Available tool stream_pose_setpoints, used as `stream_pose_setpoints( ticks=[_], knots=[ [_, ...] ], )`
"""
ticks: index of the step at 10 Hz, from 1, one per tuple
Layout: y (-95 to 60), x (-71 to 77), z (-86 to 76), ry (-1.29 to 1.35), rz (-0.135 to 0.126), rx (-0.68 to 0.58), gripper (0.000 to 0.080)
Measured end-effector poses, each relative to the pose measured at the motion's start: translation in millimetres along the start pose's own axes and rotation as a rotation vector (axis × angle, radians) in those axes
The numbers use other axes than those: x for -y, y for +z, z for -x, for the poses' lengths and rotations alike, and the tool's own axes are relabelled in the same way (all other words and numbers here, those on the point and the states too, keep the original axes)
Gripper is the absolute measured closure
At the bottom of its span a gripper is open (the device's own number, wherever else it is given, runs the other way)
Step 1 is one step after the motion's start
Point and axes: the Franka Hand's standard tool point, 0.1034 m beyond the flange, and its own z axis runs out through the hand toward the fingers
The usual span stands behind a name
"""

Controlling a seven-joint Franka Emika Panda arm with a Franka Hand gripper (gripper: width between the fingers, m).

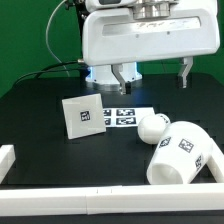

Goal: Assemble lamp

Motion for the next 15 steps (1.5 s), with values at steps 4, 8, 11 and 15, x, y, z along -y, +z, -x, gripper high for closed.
stream_pose_setpoints(
  ticks=[4,8,11,15],
  knots=[
    [3.7,-2.9,-8.3,0.362,-0.061,0.055,0.0101],
    [31.6,-13.3,-32.5,0.800,-0.173,0.122,0.0101],
    [29.8,-11.3,-33.5,0.758,-0.176,0.117,0.0101],
    [47.0,-15.3,-40.2,0.762,-0.188,0.333,0.0101]
  ],
)
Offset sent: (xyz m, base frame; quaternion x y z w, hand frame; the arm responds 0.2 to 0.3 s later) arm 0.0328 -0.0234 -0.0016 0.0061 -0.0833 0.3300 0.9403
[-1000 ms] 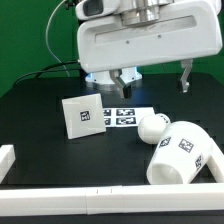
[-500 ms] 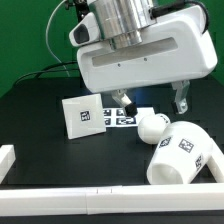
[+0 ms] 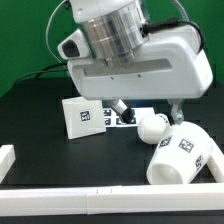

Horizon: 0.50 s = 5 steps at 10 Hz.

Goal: Assemble lamp

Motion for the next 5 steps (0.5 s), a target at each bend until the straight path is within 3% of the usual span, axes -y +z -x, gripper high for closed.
stream_pose_setpoints(
  ticks=[1,2,4,5],
  knots=[
    [13.0,4.4,2.9,-0.009,-0.007,-0.039,0.0101],
    [15.6,2.3,10.3,-0.021,0.003,-0.016,0.0101],
    [15.0,0.7,9.1,-0.027,0.006,0.000,0.0101],
    [17.5,-5.2,13.8,-0.049,0.016,0.067,0.0101]
  ],
)
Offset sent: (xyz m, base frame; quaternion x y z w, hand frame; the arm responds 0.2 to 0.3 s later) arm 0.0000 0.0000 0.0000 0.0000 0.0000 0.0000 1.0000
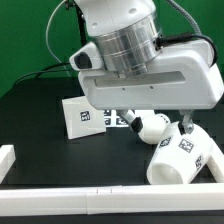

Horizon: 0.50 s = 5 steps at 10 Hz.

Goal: Assemble lamp

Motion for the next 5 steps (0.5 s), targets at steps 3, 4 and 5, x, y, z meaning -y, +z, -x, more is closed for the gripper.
stream_pose_setpoints(
  ticks=[3,4,5],
  knots=[
    [3.2,-20.7,-17.6,-0.028,0.026,0.296,0.0101],
    [4.5,-26.2,-22.8,-0.019,0.031,0.389,0.0101],
    [5.3,-28.6,-28.4,-0.015,0.037,0.453,0.0101]
  ],
)
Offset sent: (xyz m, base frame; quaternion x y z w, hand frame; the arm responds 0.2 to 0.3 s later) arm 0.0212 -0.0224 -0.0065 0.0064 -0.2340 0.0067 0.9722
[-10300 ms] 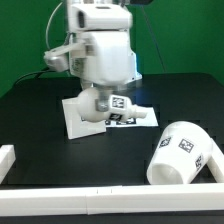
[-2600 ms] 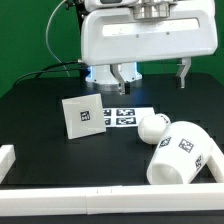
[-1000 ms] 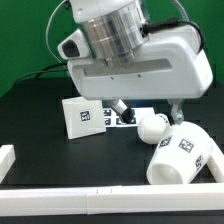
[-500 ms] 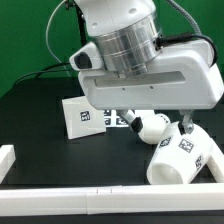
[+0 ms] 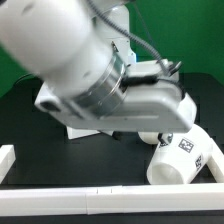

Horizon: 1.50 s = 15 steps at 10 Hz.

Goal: Assemble lamp

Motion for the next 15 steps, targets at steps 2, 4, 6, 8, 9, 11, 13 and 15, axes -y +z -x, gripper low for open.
stream_pose_setpoints(
  ticks=[2,4,6,8,9,11,13,15],
  knots=[
    [2.3,-0.4,-2.9,0.000,0.006,0.044,0.0101],
    [2.3,0.7,-3.0,-0.003,0.006,0.040,0.0101],
    [2.4,0.0,-6.9,0.108,-0.017,0.069,0.0101],
    [3.9,3.1,-11.4,0.121,-0.025,0.047,0.0101],
    [4.0,3.5,-12.1,0.109,-0.025,0.043,0.0101],
    [8.0,6.9,-20.1,0.069,-0.032,0.010,0.0101],
    [12.3,4.9,-23.3,0.063,-0.032,0.014,0.0101],
    [16.7,2.3,-29.0,0.050,-0.036,0.010,0.0101]
  ],
)
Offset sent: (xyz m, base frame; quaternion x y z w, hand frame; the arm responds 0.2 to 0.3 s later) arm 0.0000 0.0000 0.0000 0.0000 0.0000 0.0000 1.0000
